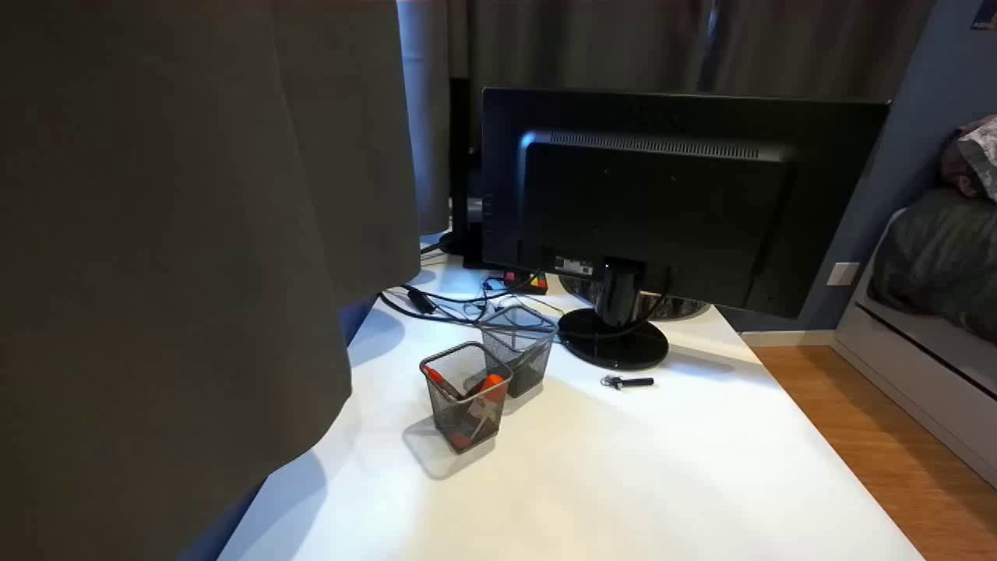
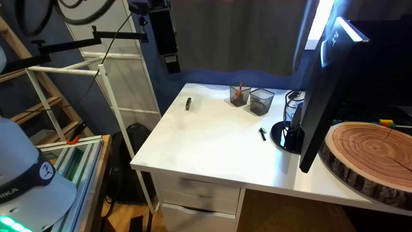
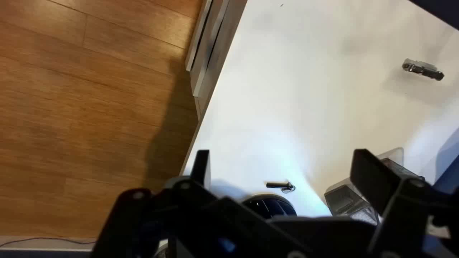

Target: Pick up the small black object on the right and put it in the basket on the left

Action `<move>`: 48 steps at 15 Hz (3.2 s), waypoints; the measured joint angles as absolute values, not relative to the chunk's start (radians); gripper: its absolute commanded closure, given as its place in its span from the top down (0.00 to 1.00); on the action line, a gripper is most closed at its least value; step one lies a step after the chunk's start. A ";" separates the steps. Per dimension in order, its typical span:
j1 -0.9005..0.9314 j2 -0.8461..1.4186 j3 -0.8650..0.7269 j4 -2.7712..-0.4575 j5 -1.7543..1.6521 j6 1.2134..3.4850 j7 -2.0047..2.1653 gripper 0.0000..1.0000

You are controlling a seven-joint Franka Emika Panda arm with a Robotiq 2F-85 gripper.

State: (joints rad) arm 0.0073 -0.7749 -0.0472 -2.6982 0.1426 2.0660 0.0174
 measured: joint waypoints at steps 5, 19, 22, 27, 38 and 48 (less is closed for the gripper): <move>0.007 -0.775 -0.047 -2.698 0.143 2.066 0.017 1.00; 0.063 -0.523 -0.034 -2.667 0.142 2.414 -0.083 1.00; 0.116 -0.338 -0.034 -2.577 0.142 2.454 -0.183 1.00; 0.144 -0.034 -0.001 -2.381 0.085 2.419 -0.267 1.00; 0.130 0.141 0.016 -2.243 -0.108 2.416 -0.248 1.00; 0.095 0.584 0.113 -1.832 -0.299 2.595 -0.431 1.00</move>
